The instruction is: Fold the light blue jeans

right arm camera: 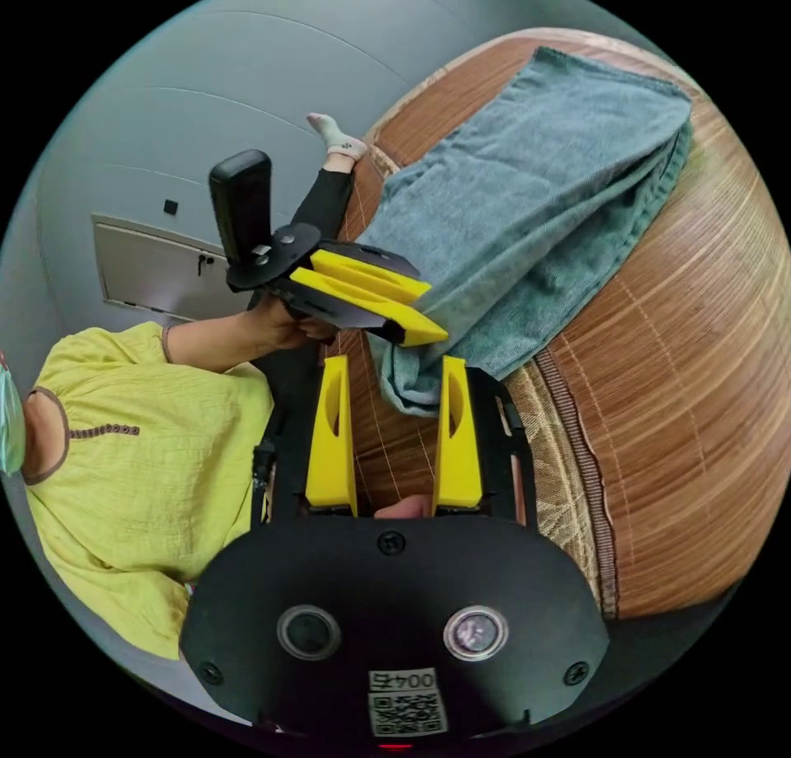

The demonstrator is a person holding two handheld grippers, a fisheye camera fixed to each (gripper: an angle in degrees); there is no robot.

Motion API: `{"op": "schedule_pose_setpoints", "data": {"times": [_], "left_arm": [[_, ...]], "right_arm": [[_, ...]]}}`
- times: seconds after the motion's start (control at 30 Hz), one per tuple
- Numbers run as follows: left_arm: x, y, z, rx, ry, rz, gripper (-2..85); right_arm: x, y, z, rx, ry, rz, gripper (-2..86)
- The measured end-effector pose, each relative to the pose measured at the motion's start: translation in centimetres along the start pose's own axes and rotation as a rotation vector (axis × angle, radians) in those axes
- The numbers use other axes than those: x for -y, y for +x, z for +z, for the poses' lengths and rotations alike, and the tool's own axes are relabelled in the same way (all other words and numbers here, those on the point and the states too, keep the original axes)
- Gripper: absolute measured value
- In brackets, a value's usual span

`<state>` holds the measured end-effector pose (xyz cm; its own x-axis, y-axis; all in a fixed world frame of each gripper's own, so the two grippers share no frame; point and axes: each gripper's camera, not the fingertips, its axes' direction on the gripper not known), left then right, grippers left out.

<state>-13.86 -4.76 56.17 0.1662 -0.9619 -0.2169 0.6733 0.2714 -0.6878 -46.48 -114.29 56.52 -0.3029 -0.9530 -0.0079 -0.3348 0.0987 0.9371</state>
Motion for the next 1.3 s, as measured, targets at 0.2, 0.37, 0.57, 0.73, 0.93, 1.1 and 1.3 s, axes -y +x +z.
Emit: {"op": "schedule_pose_setpoints", "data": {"times": [0.2,0.37,0.57,0.73,0.93,1.1,1.3], "left_arm": [[-2.3,-2.4,-3.7,-0.02,0.142,-0.036,1.9],[-5.2,-8.0,-3.9,0.125,0.104,-0.2,0.7],[-7.7,-10.9,-3.3,0.021,0.176,-0.26,0.6],[-8.1,-11.1,-3.4,0.036,0.168,-0.247,0.6],[-8.8,-12.1,-3.7,0.009,0.177,-0.268,0.7],[-9.3,-12.8,-4.0,-0.01,0.181,-0.275,0.6],[-10.0,-14.0,-4.4,-0.058,0.196,-0.293,0.5]], "right_arm": [[-0.5,3.4,0.2,0.153,0.012,0.058,13.1],[0.5,4.8,1.3,0.238,-0.025,0.063,11.5],[1.9,5.3,2.4,0.233,-0.03,0.083,6.3],[2.6,3.9,3.0,0.14,-0.089,0.101,5.0],[2.1,3.0,4.1,0.022,-0.127,0.17,4.4],[1.9,1.7,4.7,-0.048,-0.132,0.214,4.5],[0.1,-3.8,2.9,-0.373,-0.176,0.235,3.5]]}}
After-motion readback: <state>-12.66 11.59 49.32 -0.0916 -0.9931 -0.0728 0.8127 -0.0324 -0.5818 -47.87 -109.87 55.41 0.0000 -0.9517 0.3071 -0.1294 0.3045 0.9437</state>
